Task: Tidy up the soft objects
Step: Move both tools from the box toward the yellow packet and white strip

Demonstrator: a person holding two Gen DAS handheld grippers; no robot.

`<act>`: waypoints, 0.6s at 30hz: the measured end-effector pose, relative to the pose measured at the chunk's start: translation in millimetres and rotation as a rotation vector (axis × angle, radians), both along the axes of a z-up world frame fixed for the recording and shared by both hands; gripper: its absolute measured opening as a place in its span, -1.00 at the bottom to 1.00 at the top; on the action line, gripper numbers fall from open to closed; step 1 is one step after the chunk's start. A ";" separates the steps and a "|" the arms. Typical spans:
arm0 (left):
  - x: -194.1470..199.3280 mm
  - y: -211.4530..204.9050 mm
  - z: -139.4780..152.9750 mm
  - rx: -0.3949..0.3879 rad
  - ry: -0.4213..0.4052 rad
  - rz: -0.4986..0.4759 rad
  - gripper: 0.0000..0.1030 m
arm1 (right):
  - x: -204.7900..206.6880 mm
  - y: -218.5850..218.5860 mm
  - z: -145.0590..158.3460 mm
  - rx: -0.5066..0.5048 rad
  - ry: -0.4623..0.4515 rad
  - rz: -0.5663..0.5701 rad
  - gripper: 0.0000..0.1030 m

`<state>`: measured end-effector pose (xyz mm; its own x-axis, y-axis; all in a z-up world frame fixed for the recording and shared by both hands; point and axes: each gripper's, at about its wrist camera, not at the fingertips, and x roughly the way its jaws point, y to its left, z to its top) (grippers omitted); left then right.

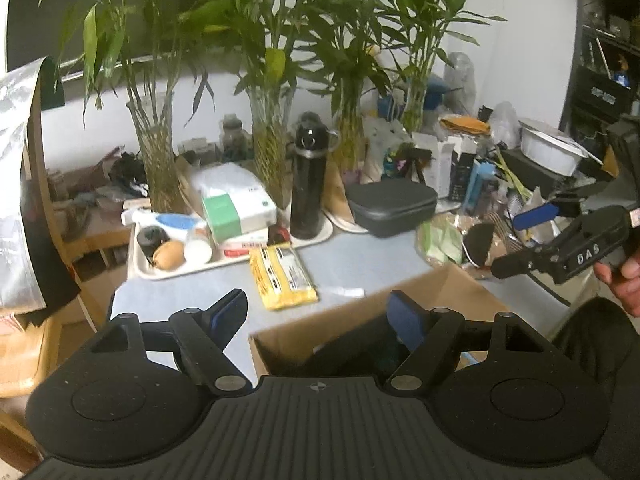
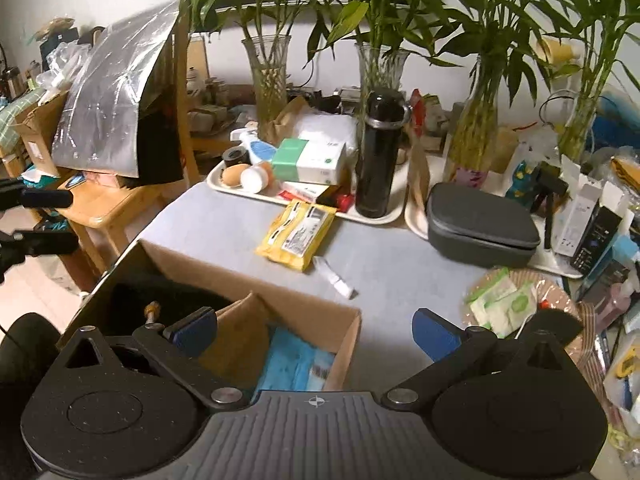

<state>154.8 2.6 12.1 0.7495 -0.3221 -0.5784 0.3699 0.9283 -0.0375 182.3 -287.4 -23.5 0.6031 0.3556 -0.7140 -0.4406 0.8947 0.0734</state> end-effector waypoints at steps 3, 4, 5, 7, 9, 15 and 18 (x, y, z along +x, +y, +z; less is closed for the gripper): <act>8.4 1.9 1.1 -0.011 -0.010 0.000 0.49 | 5.6 -0.3 -2.2 -0.008 -0.018 -0.007 1.00; 10.6 2.5 0.7 -0.016 -0.013 -0.001 0.49 | 7.5 -0.7 -3.2 -0.013 -0.023 -0.011 1.00; 13.3 3.5 -0.1 -0.021 -0.017 -0.002 0.49 | 10.7 -1.4 -4.6 -0.018 -0.028 -0.014 1.00; 18.9 5.7 -1.2 -0.029 -0.020 0.000 0.49 | 15.4 -3.1 -7.1 -0.022 -0.037 -0.023 1.00; 24.7 8.2 -3.2 -0.036 -0.021 0.006 0.49 | 22.1 -6.2 -10.2 -0.019 -0.041 -0.030 1.00; 44.5 18.0 -10.3 -0.058 -0.004 0.016 0.49 | 41.0 -14.1 -23.2 -0.006 -0.043 -0.037 1.00; 55.2 21.6 -17.1 -0.057 0.008 0.022 0.49 | 50.4 -16.1 -31.8 -0.004 -0.038 -0.041 1.00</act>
<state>210.0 24.2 -5.0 0.7520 -0.3383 -0.5657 0.3487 0.9325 -0.0940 232.7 -303.5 -55.3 0.6436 0.3267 -0.6921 -0.4056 0.9125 0.0535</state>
